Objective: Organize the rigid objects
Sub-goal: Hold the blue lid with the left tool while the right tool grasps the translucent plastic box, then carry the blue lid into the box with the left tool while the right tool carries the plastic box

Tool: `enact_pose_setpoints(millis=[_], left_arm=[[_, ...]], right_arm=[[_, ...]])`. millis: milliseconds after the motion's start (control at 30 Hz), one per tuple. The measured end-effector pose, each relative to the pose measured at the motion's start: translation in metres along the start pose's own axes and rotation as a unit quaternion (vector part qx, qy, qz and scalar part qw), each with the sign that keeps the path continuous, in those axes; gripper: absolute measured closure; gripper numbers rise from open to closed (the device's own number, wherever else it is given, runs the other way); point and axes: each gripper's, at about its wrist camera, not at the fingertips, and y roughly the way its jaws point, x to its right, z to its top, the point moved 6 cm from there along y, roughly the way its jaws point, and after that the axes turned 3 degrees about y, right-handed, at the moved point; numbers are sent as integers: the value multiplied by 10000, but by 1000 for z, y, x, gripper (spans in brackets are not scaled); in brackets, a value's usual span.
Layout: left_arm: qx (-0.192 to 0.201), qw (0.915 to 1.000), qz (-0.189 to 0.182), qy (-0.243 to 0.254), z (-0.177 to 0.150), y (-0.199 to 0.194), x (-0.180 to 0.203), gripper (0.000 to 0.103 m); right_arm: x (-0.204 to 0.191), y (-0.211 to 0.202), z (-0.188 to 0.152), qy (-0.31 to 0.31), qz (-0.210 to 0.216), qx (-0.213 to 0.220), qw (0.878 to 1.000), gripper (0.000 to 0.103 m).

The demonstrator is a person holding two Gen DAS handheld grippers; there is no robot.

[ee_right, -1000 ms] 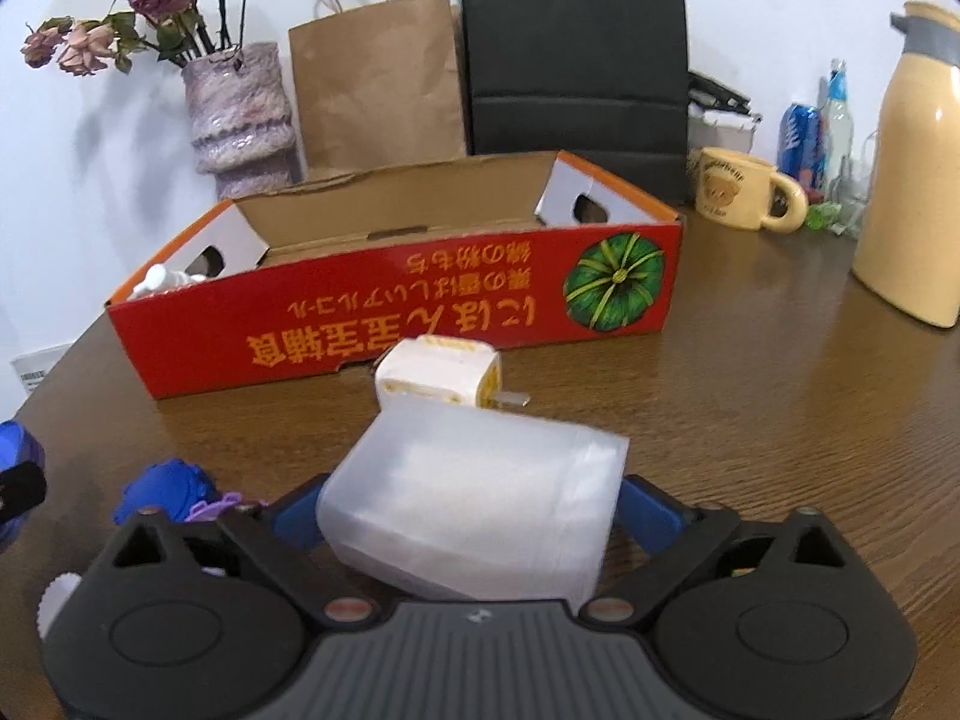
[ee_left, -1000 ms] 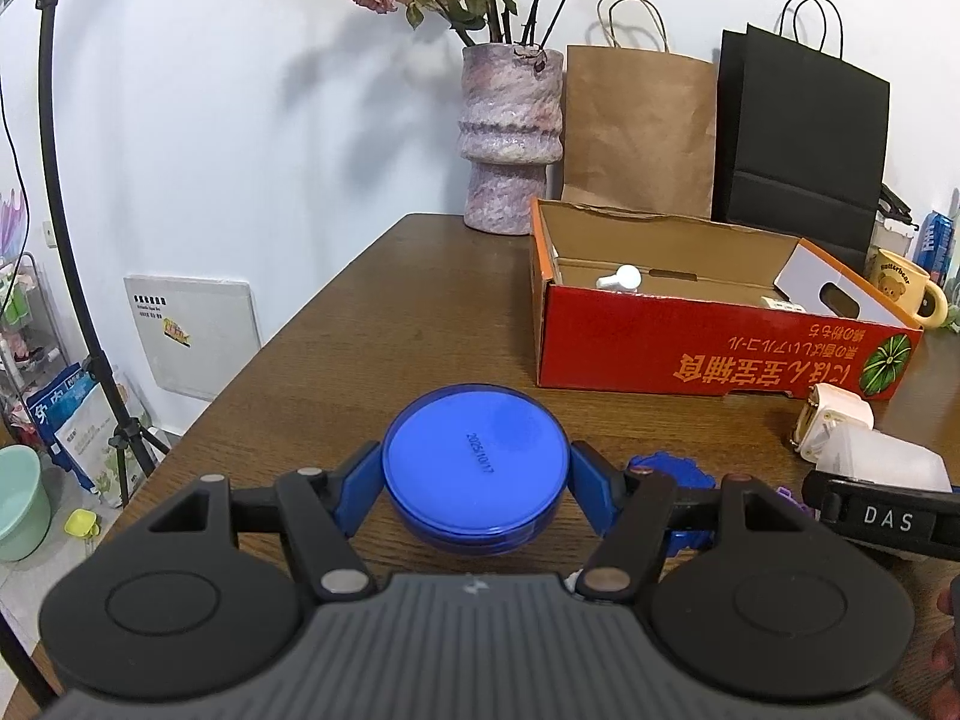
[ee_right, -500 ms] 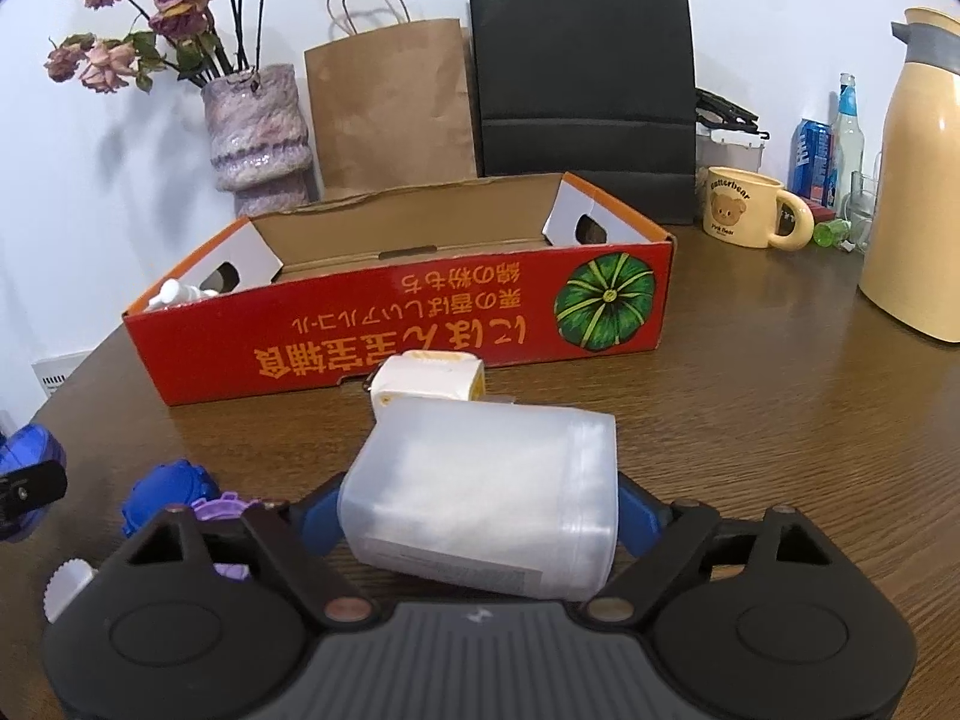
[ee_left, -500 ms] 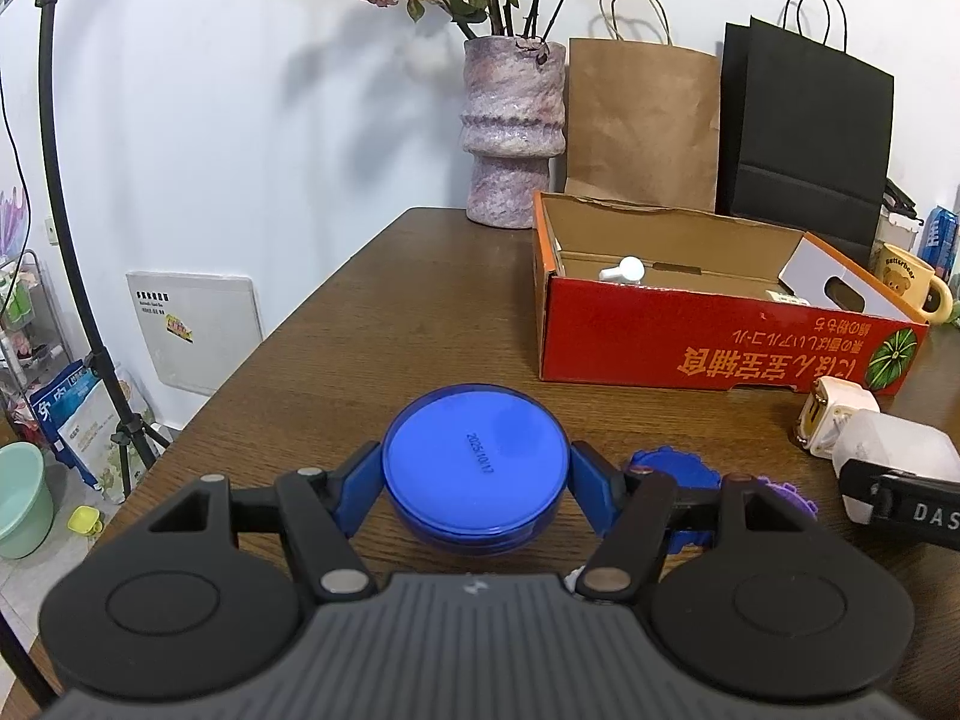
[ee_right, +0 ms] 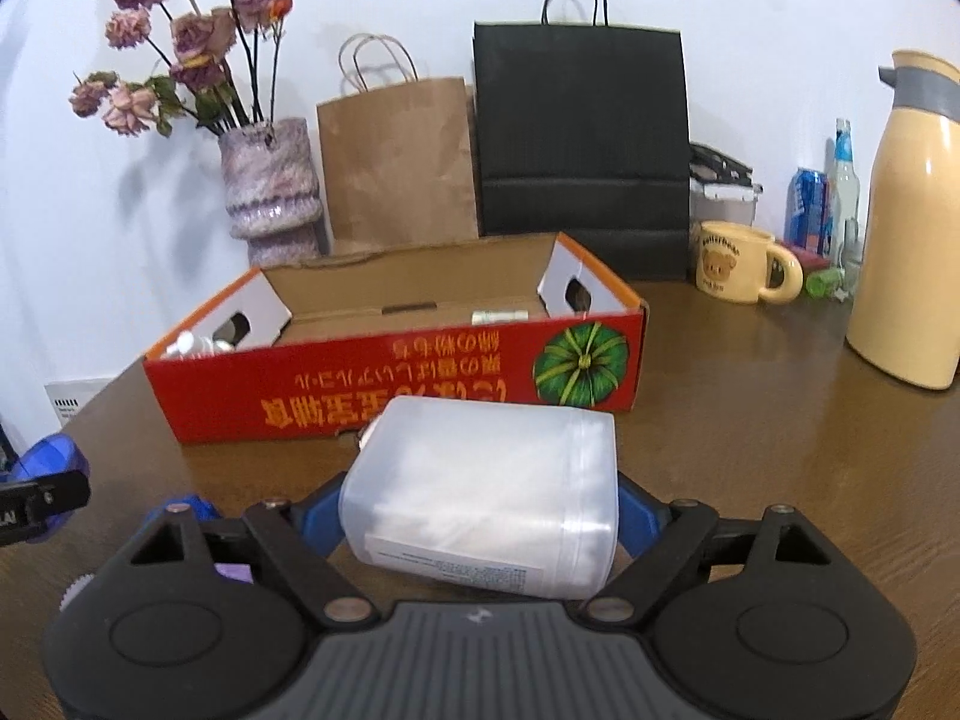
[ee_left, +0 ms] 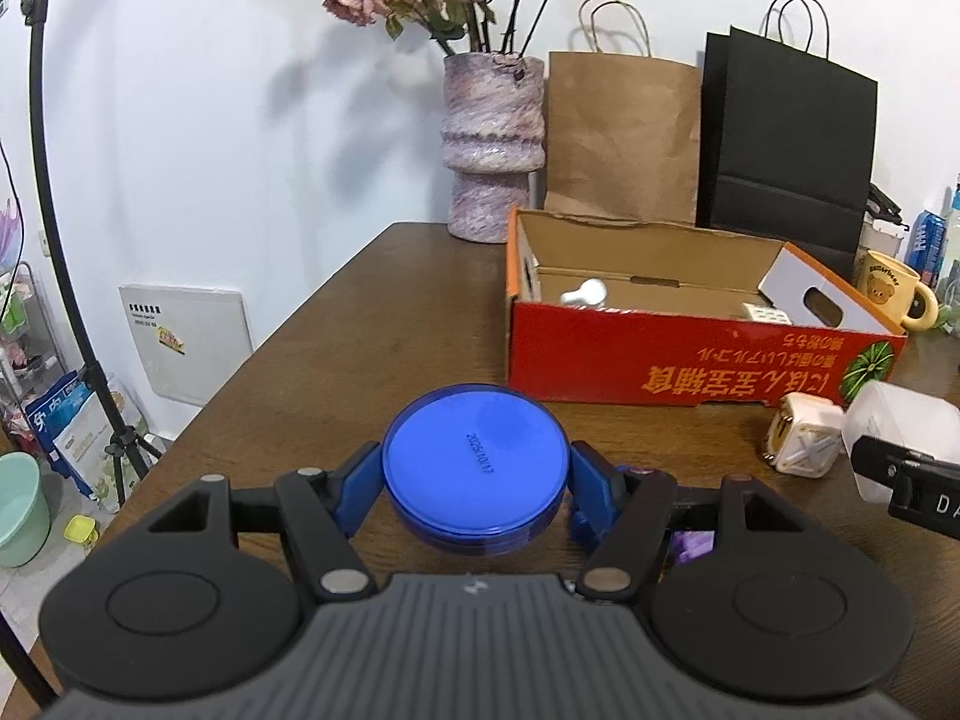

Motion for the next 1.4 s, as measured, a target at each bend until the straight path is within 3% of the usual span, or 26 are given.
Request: enact_pose_setpoints(millis=[567, 1400], left_arm=[[341, 9992, -93, 158, 48, -4, 40, 35], [496, 9987, -33, -103, 101, 53, 66, 35]], right_arm=[[0, -4, 41, -149, 449, 506, 9976, 17], [-10, 44, 93, -404, 758, 1067, 9906, 17]])
